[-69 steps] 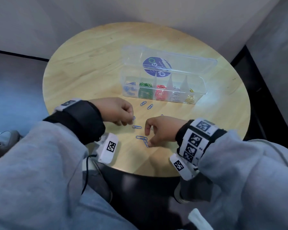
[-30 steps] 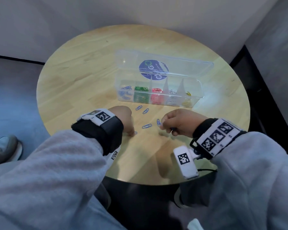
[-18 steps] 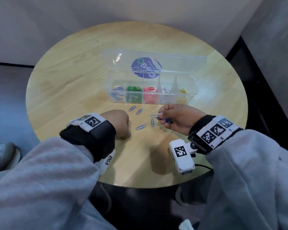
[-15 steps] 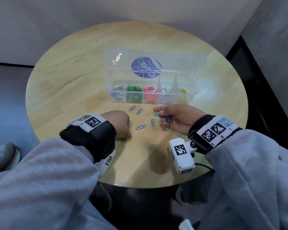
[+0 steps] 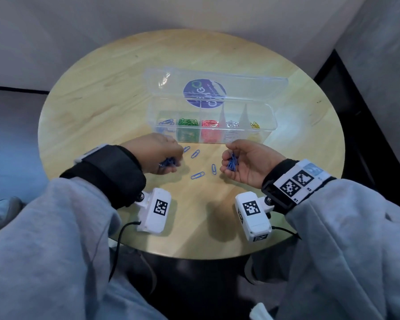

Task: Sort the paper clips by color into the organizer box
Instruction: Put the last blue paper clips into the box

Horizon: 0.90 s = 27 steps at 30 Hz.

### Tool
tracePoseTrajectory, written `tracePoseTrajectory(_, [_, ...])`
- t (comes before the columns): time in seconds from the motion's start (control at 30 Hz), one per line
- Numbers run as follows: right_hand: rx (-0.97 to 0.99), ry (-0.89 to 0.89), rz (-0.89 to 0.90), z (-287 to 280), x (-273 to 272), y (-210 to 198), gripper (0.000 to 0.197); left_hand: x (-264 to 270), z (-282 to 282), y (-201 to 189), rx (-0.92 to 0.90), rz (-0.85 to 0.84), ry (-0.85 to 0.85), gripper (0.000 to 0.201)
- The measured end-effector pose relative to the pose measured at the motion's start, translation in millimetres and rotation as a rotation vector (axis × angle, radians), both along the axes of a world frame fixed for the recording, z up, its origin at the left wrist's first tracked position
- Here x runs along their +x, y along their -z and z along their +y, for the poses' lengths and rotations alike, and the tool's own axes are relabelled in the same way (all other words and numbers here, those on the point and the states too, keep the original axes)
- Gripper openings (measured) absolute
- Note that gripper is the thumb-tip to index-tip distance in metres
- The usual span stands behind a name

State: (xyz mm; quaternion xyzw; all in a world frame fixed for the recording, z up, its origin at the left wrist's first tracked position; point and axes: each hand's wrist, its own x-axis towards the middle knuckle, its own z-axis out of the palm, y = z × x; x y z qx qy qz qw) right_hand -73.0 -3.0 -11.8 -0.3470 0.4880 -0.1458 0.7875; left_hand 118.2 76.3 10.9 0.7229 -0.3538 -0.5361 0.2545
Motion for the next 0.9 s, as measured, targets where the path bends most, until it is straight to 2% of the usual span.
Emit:
tracePoseTrajectory(0.1, [-0.068, -0.029, 0.079, 0, 1, 3, 0.037, 1, -2, -3, -0.049, 0.175, -0.144, 0.021])
tracePoseTrajectory(0.2, [-0.163, -0.089, 0.222, 0, 3, 6, 0.038, 1, 0, -5, -0.081, 0.303, -0.207, 0.008])
tracePoseTrajectory(0.3, [-0.156, -0.158, 0.297, -1, 5, 9, 0.036, 3, -2, -4, -0.093, 0.356, -0.234, 0.010])
tracePoseTrajectory(0.4, [-0.195, -0.207, 0.371, -1, 7, 8, 0.037, 2, -6, 2, -0.073, 0.323, -0.251, 0.028])
tracePoseTrajectory(0.5, [-0.441, -0.361, 0.540, -2, 9, 4, 0.037, -4, -12, 8, -0.034, 0.155, -0.187, 0.033])
tracePoseTrajectory(0.6, [-0.666, -0.591, 0.713, -4, 10, 0, 0.034, -12, -14, 13, -0.077, -0.166, 0.053, 0.031])
tracePoseTrajectory(0.7, [-0.776, -0.696, 0.819, -4, 14, -4, 0.029, -18, -14, 13, -0.101, -0.491, 0.262, 0.023])
tracePoseTrajectory(0.9, [-0.862, -0.766, 0.907, -6, 21, 3, 0.025, -30, -20, 21, -0.045, -0.668, 0.363, 0.021])
